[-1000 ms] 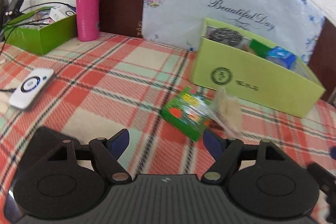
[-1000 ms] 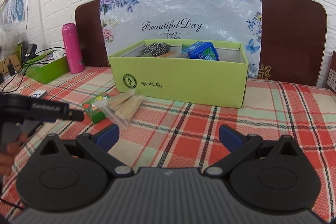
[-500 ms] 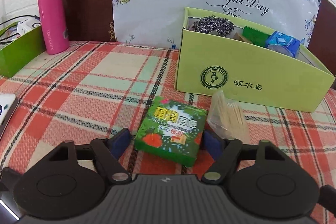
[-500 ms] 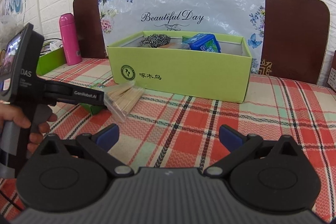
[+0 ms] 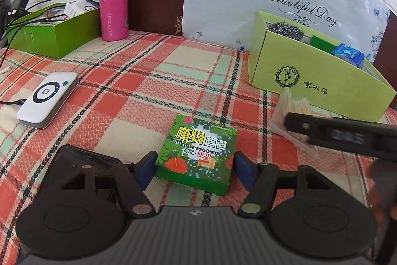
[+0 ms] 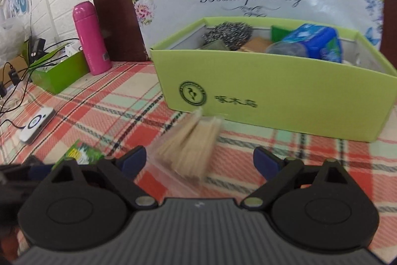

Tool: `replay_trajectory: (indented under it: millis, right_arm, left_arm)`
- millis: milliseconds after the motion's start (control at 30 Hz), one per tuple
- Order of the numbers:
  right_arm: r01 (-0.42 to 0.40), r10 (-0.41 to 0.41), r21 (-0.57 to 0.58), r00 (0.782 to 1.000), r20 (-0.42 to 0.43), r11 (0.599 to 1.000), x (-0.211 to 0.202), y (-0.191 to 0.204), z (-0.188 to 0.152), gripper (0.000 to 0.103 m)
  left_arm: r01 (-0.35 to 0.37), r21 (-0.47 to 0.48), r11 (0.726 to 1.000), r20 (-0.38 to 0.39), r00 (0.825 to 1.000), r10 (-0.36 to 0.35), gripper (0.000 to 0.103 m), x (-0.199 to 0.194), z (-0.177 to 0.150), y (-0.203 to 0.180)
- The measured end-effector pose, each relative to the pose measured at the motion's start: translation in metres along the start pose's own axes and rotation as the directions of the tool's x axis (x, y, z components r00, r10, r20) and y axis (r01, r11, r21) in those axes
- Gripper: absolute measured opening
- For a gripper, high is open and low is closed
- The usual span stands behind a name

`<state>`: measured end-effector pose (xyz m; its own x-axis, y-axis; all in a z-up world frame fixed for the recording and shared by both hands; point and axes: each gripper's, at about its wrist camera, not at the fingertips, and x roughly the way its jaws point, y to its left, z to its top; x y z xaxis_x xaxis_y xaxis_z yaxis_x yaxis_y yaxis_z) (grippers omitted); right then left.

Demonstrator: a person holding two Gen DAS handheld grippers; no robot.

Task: Organize objects
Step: 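Grasp the toothpick bundle with the right tool, then drop the toothpicks into the green box with the right tool while the left tool grasps the small green box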

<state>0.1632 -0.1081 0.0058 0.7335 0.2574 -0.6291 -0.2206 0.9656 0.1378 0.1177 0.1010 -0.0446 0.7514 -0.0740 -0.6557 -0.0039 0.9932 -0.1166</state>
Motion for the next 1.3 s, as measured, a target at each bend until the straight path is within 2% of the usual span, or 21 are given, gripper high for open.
replay_trajectory:
  millis: [33,67,100,167,267,400,533,600,800,900,1067,1300]
  right_arm:
    - [0.009,-0.009,-0.005,1.0,-0.012,1.0,0.007,0.003,0.001,0.081]
    - [0.003,-0.003,-0.02,1.0,-0.021,1.0,0.013,0.005,0.001,0.053]
    - [-0.007,0.006,-0.042,1.0,-0.029,0.999,0.015,0.007,-0.001,0.037]
    - [0.003,-0.004,-0.081,1.0,-0.009,0.997,0.008,0.007,-0.006,0.022]
    - [-0.018,0.016,-0.138,1.0,-0.013,0.99,-0.012,-0.002,-0.016,0.017]
    - [-0.001,0.0,-0.197,1.0,-0.006,0.98,-0.046,-0.021,-0.038,0.017]
    - [0.023,-0.022,-0.14,1.0,0.005,0.99,-0.079,-0.046,-0.057,0.016]
    - [0.037,-0.036,-0.096,0.999,0.011,0.995,-0.092,-0.059,-0.065,0.016]
    - [0.075,-0.075,-0.003,0.996,0.038,0.997,-0.12,-0.089,-0.078,0.014]
    - [0.083,-0.084,0.02,0.995,0.062,0.996,-0.13,-0.1,-0.077,0.013]
    - [0.085,-0.087,0.021,0.986,0.139,0.996,-0.148,-0.107,-0.064,0.013]
    - [0.116,-0.114,0.009,0.962,0.248,0.993,-0.152,-0.115,-0.022,0.013]
  left_arm:
    - [0.002,0.006,1.0,0.0,1.0,-0.002,0.069,0.0,0.0,-0.001]
    - [0.003,0.01,1.0,0.0,1.0,-0.003,0.069,0.0,0.0,-0.001]
    - [0.004,0.012,1.0,-0.001,1.0,-0.004,0.069,0.0,0.0,-0.001]
    - [0.011,0.016,1.0,-0.006,1.0,-0.011,0.069,-0.001,-0.001,-0.003]
    - [0.054,0.024,0.998,-0.02,0.998,-0.053,0.069,-0.005,-0.003,-0.009]
    - [0.128,0.05,0.99,-0.041,0.991,-0.126,0.069,-0.007,-0.009,-0.03]
    - [0.15,0.107,0.983,-0.048,0.988,-0.146,0.069,-0.007,-0.014,-0.057]
    - [0.136,0.126,0.983,-0.046,0.99,-0.131,0.069,-0.006,-0.015,-0.066]
    - [0.172,0.133,0.976,-0.047,0.985,-0.167,0.065,-0.011,-0.009,-0.081]
    - [0.178,0.145,0.973,-0.022,0.984,-0.177,0.065,-0.019,0.0,-0.091]
    - [0.22,0.167,0.961,0.051,0.971,-0.231,0.065,-0.038,0.027,-0.107]
    - [0.245,0.188,0.951,0.153,0.949,-0.275,0.065,-0.05,0.076,-0.127]
